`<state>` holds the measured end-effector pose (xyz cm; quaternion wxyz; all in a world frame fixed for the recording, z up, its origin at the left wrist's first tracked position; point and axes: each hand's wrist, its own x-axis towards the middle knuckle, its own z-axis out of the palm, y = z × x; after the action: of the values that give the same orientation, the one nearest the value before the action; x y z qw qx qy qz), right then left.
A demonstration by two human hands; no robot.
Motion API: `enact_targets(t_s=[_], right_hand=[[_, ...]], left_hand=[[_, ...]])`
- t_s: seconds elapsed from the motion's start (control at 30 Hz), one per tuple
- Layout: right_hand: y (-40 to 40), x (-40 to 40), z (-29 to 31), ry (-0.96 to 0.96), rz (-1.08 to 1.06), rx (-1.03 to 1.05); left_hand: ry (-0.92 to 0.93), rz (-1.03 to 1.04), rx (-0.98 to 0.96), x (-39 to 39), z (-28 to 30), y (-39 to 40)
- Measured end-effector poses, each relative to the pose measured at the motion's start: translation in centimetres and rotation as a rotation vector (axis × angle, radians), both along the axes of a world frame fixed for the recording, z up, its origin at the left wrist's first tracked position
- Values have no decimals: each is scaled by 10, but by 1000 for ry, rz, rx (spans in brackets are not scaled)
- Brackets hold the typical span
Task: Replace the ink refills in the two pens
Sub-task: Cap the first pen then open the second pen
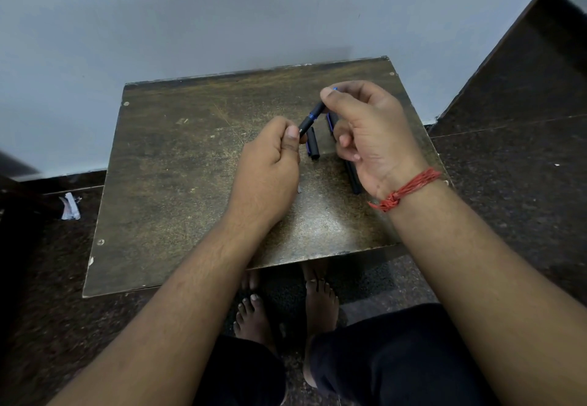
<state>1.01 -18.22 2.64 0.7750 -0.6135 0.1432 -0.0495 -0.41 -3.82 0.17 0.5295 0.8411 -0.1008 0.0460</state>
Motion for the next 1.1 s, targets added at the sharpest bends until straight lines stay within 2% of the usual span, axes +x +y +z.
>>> enact_targets(t_s=[0.17,0.37,0.53,0.77,1.1], right_hand=[[1,1,-1,-13,-11,-15],[0,0,5,-54,5,63],[-1,-1,3,-19,26,78],[0,0,-1,40,-13,-20],[-6,0,8,-68,-90,220]], left_hand=[[3,-2,1,0,0,0],[-6,1,0,0,0,0],[2,0,-8,0,0,0],[-4,5,16,1,0,0],[-38,-13,47,1,0,1]])
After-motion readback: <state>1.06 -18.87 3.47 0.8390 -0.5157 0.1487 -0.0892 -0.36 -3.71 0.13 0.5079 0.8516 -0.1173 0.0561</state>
